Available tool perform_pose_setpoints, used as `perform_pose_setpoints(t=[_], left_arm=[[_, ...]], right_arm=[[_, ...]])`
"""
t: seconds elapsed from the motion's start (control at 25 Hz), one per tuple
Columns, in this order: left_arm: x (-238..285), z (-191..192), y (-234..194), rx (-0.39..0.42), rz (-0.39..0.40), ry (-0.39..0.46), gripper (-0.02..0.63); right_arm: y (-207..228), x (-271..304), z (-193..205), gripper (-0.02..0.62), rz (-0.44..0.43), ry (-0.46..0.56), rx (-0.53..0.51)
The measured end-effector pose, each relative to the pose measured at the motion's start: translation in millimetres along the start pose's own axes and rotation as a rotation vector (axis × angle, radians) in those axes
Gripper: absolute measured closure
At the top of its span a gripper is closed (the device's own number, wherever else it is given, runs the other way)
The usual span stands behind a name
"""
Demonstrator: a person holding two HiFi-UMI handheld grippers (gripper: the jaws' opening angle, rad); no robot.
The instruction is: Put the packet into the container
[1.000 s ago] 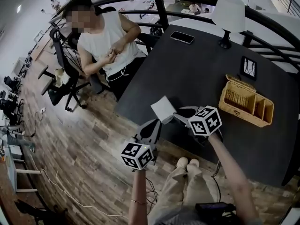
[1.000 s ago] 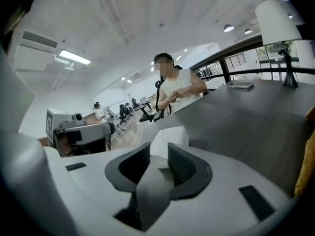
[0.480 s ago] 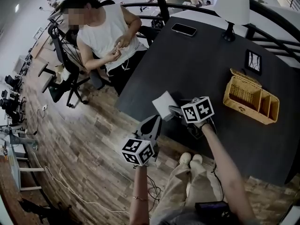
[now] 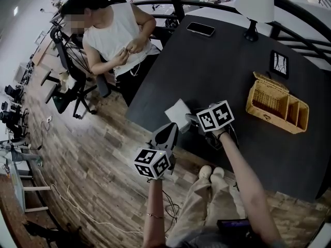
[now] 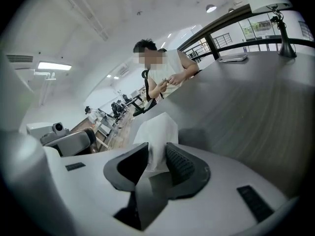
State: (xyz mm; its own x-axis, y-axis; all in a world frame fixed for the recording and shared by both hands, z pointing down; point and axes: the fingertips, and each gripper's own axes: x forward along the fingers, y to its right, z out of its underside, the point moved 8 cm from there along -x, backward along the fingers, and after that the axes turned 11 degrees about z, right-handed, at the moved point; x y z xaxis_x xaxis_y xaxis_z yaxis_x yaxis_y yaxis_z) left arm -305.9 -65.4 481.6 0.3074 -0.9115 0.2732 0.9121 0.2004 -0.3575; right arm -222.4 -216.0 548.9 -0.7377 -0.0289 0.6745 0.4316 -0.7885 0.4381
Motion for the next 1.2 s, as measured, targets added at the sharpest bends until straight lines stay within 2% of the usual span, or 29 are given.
perform_pose_setpoints(t=[0.32, 0.48, 0.8, 1.04, 1.2], left_arm=[[-1, -14, 1, 0.025, 0.033, 0.012, 0.598], [5, -30, 7, 0.058, 0.085, 0.022, 0.598], [29, -70, 25, 0.14, 0.212, 0.062, 0.598], [64, -96, 55, 0.206, 0.347, 0.081, 0.598], [87, -103, 77, 0.221, 0.414, 0.074, 0.598]], right_arm=[[-7, -25, -9, 0.489, -0.009, 0.049, -0.09], [-8, -53, -20, 0.491, 0.011, 0.089, -0.13], [2, -117, -35, 0.492, 0.115, 0.166, -0.195], [29, -176, -37, 0.494, 0.211, 0.226, -0.177], [44, -210, -35, 0.495, 0.263, 0.241, -0.179]])
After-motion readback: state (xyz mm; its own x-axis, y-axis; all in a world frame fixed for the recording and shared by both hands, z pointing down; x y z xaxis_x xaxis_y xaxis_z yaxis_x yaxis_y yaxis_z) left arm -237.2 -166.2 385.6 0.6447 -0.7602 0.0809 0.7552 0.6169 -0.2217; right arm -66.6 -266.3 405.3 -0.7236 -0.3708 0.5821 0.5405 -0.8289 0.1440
